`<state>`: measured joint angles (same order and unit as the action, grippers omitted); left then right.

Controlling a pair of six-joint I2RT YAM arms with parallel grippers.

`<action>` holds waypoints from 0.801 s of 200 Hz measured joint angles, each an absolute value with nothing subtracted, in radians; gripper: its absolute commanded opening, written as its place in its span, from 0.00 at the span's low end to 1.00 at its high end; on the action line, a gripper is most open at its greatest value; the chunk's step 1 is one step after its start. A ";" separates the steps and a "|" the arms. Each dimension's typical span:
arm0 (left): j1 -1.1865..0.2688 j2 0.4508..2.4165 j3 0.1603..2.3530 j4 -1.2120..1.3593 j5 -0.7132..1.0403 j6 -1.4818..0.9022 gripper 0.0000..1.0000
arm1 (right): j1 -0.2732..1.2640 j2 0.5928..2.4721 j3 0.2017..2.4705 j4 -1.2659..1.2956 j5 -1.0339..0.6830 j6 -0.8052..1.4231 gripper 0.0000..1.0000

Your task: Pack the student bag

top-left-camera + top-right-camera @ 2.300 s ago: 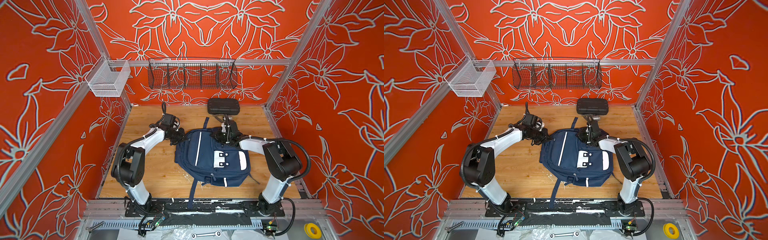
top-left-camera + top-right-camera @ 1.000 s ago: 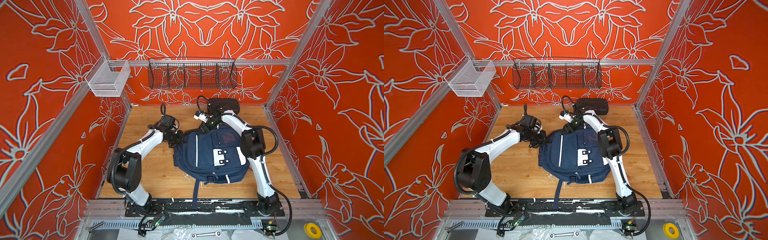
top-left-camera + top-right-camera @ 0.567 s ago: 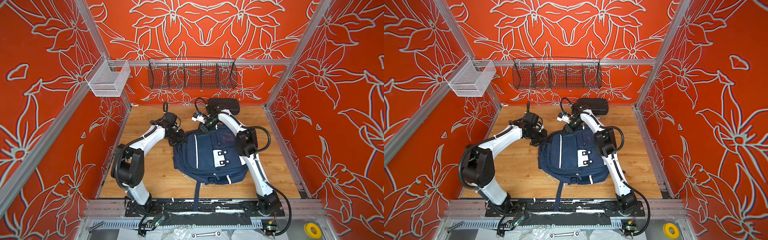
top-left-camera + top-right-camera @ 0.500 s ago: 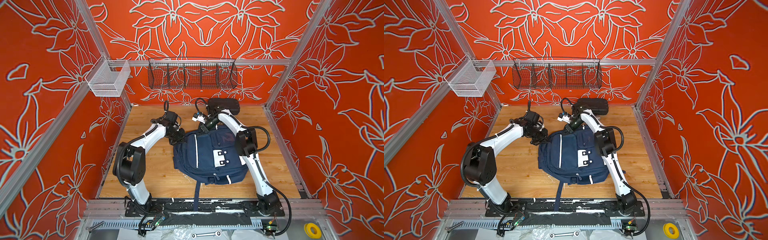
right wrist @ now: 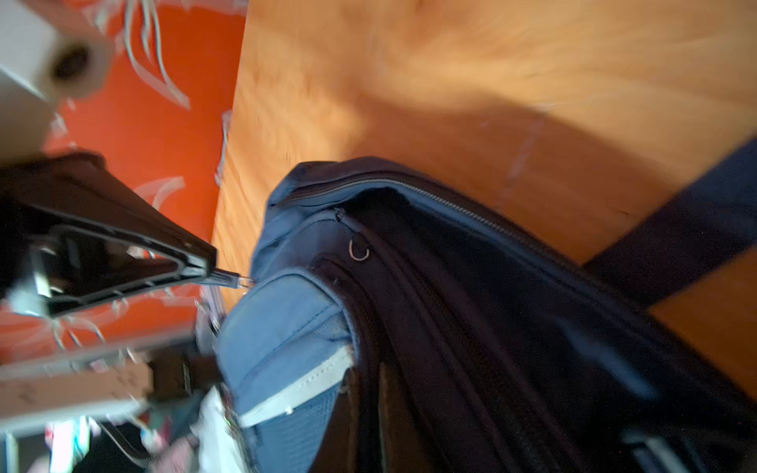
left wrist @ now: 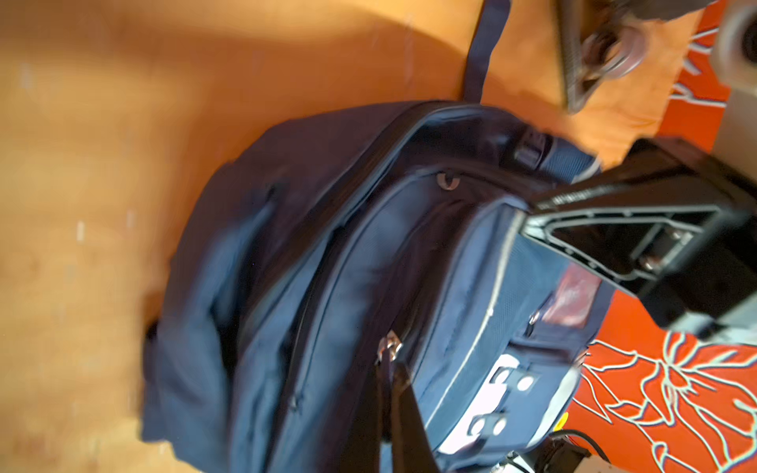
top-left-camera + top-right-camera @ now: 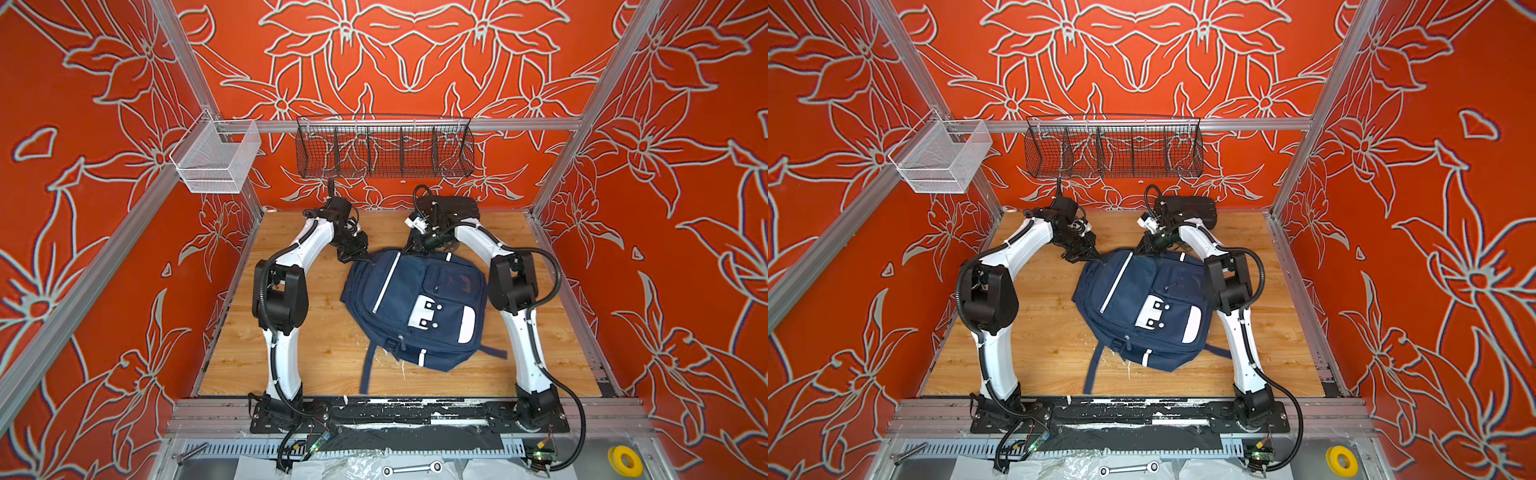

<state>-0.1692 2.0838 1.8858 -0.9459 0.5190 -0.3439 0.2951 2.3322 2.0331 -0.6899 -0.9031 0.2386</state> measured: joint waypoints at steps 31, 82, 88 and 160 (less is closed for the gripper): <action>-0.170 2.069 1.826 -0.867 0.548 -0.340 0.00 | 0.262 2.200 1.822 -0.463 -0.843 0.472 0.00; -0.138 1.895 1.438 -0.749 0.549 -0.385 0.00 | 0.209 2.108 1.524 -0.171 -0.784 0.690 0.00; -0.135 1.875 1.410 -0.742 0.548 -0.391 0.00 | 0.200 2.103 1.503 -0.149 -0.782 0.703 0.00; -0.149 1.626 1.135 -0.547 0.572 -0.512 0.00 | 0.172 1.977 1.238 0.116 -0.763 0.871 0.00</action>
<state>-0.1493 1.6264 1.1355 -0.5472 0.5720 -0.5117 0.1722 1.9770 1.2385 0.1158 -0.7628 0.8711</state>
